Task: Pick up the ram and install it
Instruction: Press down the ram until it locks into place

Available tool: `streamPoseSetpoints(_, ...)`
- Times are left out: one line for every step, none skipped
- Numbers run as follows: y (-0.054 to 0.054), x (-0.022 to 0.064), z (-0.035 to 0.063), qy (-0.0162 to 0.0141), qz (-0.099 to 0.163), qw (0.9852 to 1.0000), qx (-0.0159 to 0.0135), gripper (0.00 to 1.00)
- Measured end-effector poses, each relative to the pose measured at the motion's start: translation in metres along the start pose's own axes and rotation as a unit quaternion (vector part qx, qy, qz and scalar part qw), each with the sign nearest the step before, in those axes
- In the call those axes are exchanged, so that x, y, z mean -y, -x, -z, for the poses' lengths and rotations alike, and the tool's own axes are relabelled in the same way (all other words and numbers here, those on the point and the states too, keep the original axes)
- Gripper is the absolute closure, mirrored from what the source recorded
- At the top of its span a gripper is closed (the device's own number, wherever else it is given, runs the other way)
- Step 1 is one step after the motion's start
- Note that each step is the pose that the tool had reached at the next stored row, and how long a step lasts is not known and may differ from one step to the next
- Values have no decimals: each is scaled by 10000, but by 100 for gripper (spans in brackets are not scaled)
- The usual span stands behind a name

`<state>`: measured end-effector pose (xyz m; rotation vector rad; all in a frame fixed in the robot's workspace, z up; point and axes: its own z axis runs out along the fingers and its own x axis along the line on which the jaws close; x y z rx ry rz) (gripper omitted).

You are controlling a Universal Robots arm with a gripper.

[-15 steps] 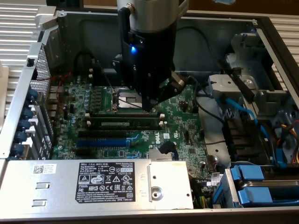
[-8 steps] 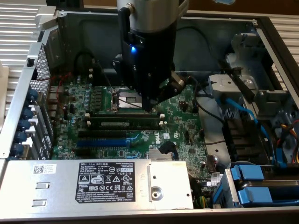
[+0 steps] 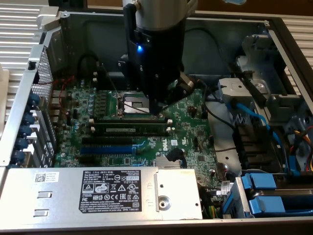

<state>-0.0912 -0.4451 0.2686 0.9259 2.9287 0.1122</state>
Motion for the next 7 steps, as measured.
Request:
streamPoseSetpoints(0,0,2,3,0,10000,1,89)
streamPoseSetpoints(0,0,2,4,0,10000,4,89)
streamPoseSetpoints(0,0,2,4,0,10000,4,89)
streamPoseSetpoints(0,0,3,3,0,10000,4,89)
streamPoseSetpoints(0,0,3,3,0,10000,4,89)
streamPoseSetpoints(0,0,3,3,0,10000,4,89)
streamPoseSetpoints(0,0,3,3,0,10000,4,89)
